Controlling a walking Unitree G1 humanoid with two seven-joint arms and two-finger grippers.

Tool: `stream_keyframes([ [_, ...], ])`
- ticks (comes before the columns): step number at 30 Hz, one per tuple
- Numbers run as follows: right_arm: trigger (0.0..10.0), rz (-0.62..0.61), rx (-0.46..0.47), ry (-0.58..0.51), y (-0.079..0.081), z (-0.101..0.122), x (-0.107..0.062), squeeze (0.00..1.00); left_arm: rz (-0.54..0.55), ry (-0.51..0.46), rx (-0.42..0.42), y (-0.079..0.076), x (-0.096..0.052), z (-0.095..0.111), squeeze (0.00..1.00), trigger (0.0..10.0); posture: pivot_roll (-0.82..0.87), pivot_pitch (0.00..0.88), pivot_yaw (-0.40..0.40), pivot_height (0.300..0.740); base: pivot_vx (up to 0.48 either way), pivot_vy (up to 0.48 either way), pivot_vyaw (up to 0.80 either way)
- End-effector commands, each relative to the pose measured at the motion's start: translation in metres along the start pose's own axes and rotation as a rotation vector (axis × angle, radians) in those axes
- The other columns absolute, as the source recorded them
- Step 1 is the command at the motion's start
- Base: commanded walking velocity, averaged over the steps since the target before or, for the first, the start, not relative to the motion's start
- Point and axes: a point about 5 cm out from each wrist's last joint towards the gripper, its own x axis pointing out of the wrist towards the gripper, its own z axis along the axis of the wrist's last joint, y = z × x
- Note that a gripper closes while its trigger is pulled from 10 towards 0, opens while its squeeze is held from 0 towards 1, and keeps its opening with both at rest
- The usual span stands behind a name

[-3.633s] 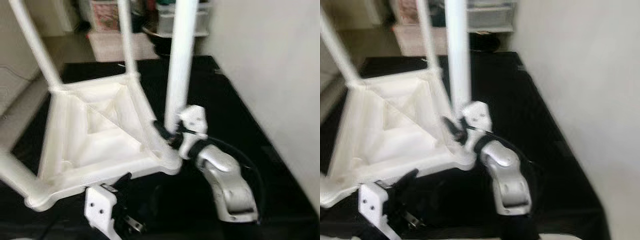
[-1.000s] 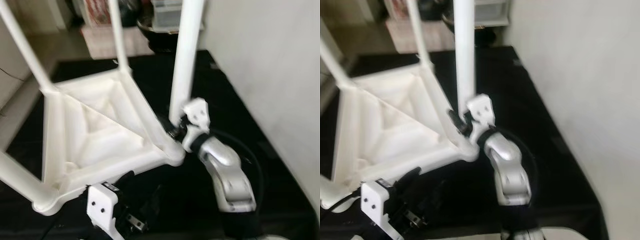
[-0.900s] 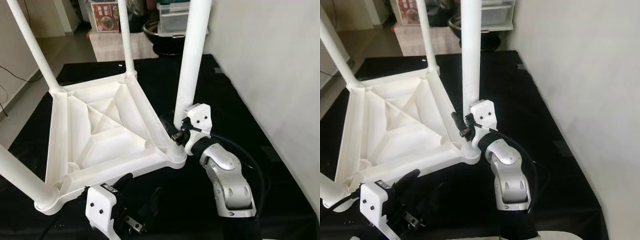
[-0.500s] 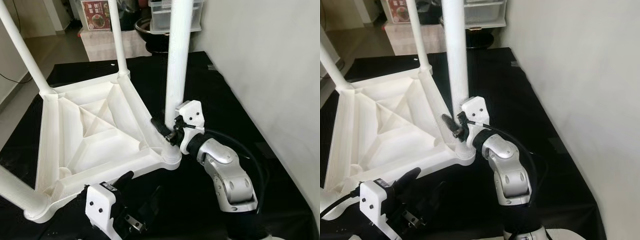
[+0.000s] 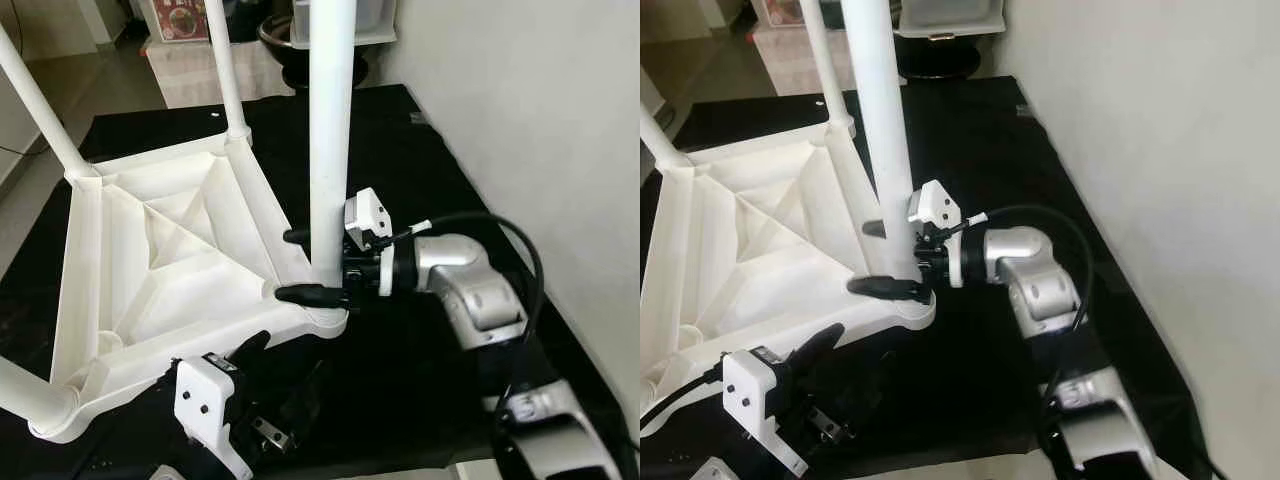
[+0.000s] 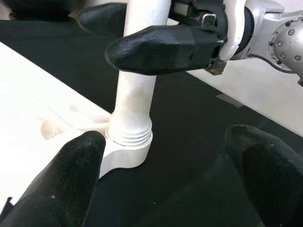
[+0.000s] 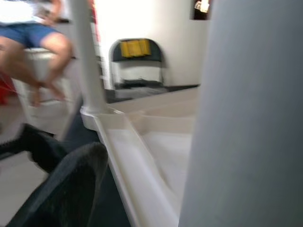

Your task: Building children table

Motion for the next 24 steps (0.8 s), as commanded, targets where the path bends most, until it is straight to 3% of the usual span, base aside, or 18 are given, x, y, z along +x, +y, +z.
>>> stream_keyframes([
  [1, 10.0, 0.135, 0.007, 0.016, 0.000, 0.001, 0.007, 0.00, 0.005, 0.023, -0.010, -0.001, -0.001, -0.004, 0.00, 10.0, 0.06, 0.136, 0.001, 0.740, 0.000, 0.000, 0.00],
  [12, 10.0, 0.244, 0.009, 0.015, -0.014, 0.005, 0.007, 0.00, 0.009, 0.024, -0.008, -0.001, -0.002, -0.005, 0.00, 10.0, 0.08, 0.135, 0.001, 0.740, 0.000, 0.000, 0.00],
  [13, 3.3, 0.253, 0.012, 0.012, -0.015, 0.005, 0.007, 0.00, 0.009, 0.024, -0.008, -0.001, -0.002, -0.005, 0.00, 10.0, 0.08, 0.139, 0.001, 0.740, 0.000, 0.000, 0.00],
  [15, 3.3, 0.262, 0.013, 0.010, -0.015, 0.005, 0.006, 0.00, 0.009, 0.025, -0.008, -0.001, -0.002, -0.004, 0.00, 10.0, 0.08, 0.139, 0.001, 0.740, 0.000, 0.000, 0.00],
  [16, 0.0, 0.272, 0.015, 0.008, -0.016, 0.005, 0.006, 0.00, 0.008, 0.025, -0.008, -0.001, -0.002, -0.004, 0.00, 10.0, 0.08, 0.143, 0.001, 0.740, 0.000, 0.000, 0.00],
  [24, 0.0, 0.250, 0.010, 0.017, -0.017, -0.003, 0.001, 0.00, 0.007, 0.027, -0.010, -0.002, -0.004, -0.003, 0.00, 10.0, 0.08, 0.154, 0.004, 0.740, 0.000, 0.000, 0.00],
])
